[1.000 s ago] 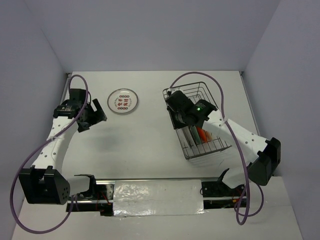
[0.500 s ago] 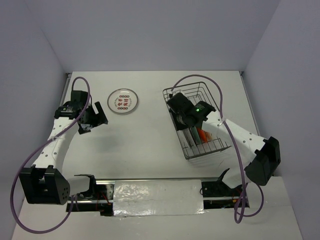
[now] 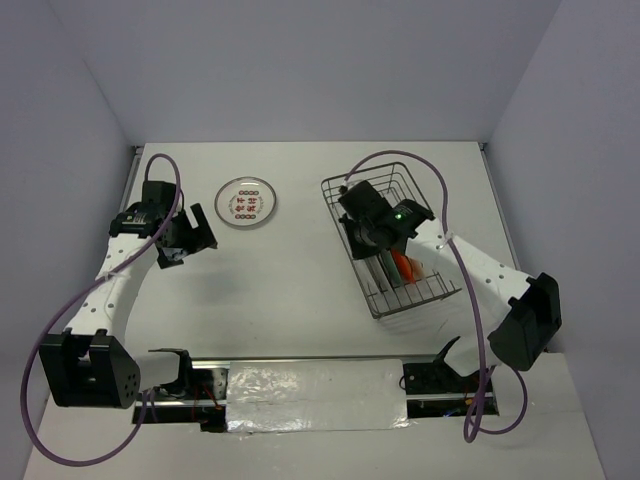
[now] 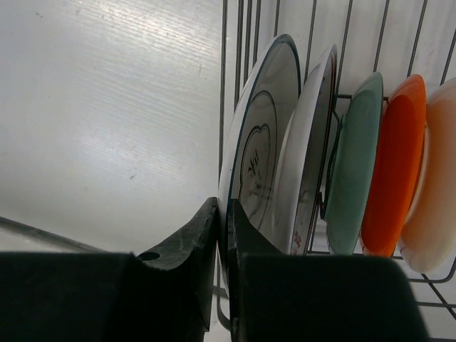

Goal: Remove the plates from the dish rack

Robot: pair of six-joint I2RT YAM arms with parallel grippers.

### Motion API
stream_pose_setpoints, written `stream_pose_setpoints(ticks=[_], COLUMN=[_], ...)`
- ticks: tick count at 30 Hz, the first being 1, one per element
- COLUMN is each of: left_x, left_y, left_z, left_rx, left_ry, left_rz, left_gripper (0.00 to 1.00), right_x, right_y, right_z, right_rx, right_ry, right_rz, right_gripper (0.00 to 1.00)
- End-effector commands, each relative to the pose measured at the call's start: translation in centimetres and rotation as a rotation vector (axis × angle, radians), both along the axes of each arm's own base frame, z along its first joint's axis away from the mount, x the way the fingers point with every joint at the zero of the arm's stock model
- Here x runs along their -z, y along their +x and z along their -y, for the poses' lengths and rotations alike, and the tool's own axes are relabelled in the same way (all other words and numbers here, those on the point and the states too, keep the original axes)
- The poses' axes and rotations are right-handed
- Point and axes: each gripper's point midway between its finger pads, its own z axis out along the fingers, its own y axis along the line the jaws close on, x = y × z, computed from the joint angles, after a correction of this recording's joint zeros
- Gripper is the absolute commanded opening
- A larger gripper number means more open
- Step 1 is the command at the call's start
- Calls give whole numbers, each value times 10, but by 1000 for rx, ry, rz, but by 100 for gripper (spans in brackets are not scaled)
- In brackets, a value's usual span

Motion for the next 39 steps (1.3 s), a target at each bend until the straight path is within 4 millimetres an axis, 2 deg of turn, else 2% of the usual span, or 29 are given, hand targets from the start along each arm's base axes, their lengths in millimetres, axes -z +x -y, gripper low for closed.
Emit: stream_pose_setpoints(ticks=[1, 3, 4, 6, 7, 9, 10, 12, 13, 14, 15, 16, 17, 18, 19, 20, 21, 23, 24, 26, 27, 29, 31, 33, 38, 39], left_x=[-10, -13, -19, -24, -33, -41, -53, -68, -85, -93, -106, -121, -132, -142, -148, -151, -156, -164, -169, -168, -167, -163, -156, -154, -145, -143], left_y=[5, 6, 8, 9, 12, 13, 18, 20, 25, 26, 25, 29, 26, 33, 33, 34, 33, 36, 40, 39, 39, 39, 39, 35, 34, 33], left_z=[2, 2, 2, 5, 6, 13, 17, 34, 42, 49, 72, 83, 103, 114, 122, 128, 134, 136, 132, 121, 118, 111, 116, 126, 133, 133], left_rx=[25, 24, 24, 30, 28, 38, 38, 73, 74, 85, 150, 151, 210, 202, 214, 218, 224, 201, 167, 96, 63, 11, 8, 51, 79, 84], left_ry=[-4, -5, -5, -24, -31, -68, -91, -182, -231, -277, -359, -404, -502, -590, -649, -692, -738, -776, -759, -739, -736, -717, -751, -783, -768, -762], left_rz=[28, 33, 43, 44, 63, 67, 92, 111, 143, 154, 164, 187, 188, 218, 221, 214, 203, 207, 224, 211, 206, 212, 196, 179, 158, 157], left_gripper=[99, 100, 100, 99, 99, 99, 100, 99, 99, 100, 99, 100, 100, 99, 99, 99, 99, 100, 100, 100, 100, 100, 99, 99, 95, 95], right_x=[-58, -74, -92, -111, -136, -157, -186, -205, -232, -241, -246, -258, -258, -253, -247, -239, -219, -209, -200, -194, -181, -181, -172, -172, -167, -172], right_y=[11, 10, 10, 10, 8, 7, 1, -3, -16, -23, -27, -40, -46, -47, -61, -42, -34, -23, -7, 0, 4, -1, -10, -18, -25, -27], right_z=[-12, -13, -14, -13, -10, -11, -11, -19, -30, -39, -51, -66, -75, -85, -99, -90, -92, -86, -71, -63, -62, -63, -80, -98, -137, -143], right_rx=[-56, -55, -51, -29, -17, -3, -20, -62, -142, -223, -292, -392, -489, -542, -630, -624, -627, -636, -549, -573, -565, -603, -664, -724, -861, -880], right_ry=[103, 131, 152, 177, 197, 219, 263, 301, 379, 401, 421, 449, 424, 386, 336, 150, 26, -191, -325, -467, -510, -508, -468, -452, -385, -367], right_rz=[128, 144, 168, 178, 199, 204, 226, 222, 232, 240, 240, 265, 291, 315, 342, 463, 494, 610, 674, 742, 758, 792, 829, 882, 883, 887], right_gripper=[3, 3, 3, 3, 3, 4, 4, 4, 4, 3, 2, 0, 0, 0, 0, 0, 0, 0, 0, 0, 0, 0, 0, 0, 0, 0])
